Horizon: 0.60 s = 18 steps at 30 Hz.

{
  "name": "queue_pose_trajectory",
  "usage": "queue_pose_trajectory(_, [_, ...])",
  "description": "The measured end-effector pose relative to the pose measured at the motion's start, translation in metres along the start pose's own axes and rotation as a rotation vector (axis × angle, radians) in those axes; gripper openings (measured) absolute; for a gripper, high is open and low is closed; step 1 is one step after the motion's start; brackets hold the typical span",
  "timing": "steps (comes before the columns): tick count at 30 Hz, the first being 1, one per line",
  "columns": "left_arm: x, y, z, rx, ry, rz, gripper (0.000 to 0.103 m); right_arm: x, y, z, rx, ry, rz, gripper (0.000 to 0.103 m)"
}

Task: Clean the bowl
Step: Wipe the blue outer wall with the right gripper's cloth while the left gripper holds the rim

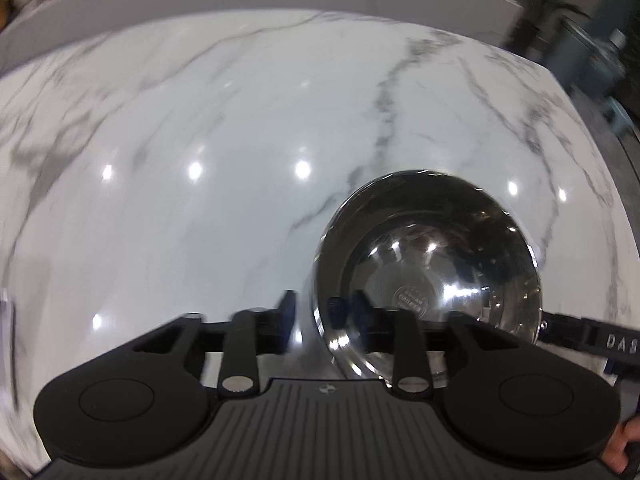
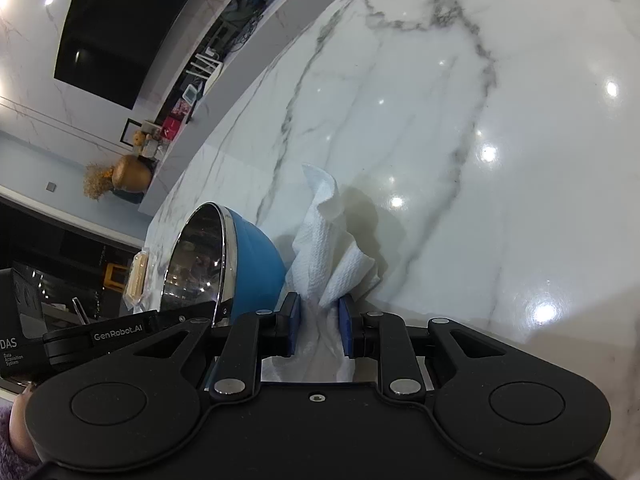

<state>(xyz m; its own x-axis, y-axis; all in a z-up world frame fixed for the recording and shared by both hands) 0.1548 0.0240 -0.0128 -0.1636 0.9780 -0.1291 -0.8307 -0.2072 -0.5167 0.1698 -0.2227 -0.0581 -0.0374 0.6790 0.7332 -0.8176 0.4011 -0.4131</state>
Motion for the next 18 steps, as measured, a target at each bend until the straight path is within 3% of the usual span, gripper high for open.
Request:
queue_pose_trajectory(6, [0.0032, 0.009, 0.0042, 0.046, 0.048, 0.105, 0.039, -0.0015, -0.0053, -0.0014, 0.002, 0.0, 0.006, 0.02])
queue_pose_trajectory(8, [0.002, 0.0094, 0.0053, 0.044, 0.044, 0.095, 0.038, -0.001, -0.0058, -0.0011, 0.003, 0.001, 0.007, 0.02])
queue_pose_trajectory(13, [0.0004, 0.0099, 0.006, 0.054, 0.054, 0.065, 0.022, 0.0006, -0.0036, -0.0012, 0.001, 0.002, 0.007, 0.02])
queue_pose_trajectory(18, [0.0029, 0.0083, 0.0079, 0.037, 0.07, 0.012, 0.017, 0.0024, -0.0044, 0.0022, -0.024, -0.013, -0.005, 0.02])
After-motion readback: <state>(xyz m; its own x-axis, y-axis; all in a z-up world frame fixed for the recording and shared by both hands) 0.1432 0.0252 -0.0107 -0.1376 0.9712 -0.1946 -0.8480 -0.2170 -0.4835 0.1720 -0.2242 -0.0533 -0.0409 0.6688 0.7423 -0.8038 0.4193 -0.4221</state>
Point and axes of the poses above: each gripper's, at about its wrist camera, not at the fingertips, and z roughly against the way its jaws point, x to its left, y to its underside, the point moved 3 cm from there along -z, roughly the way its jaws point, and after that the axes turned 12 degrees about -x, right-handed, at the moved point
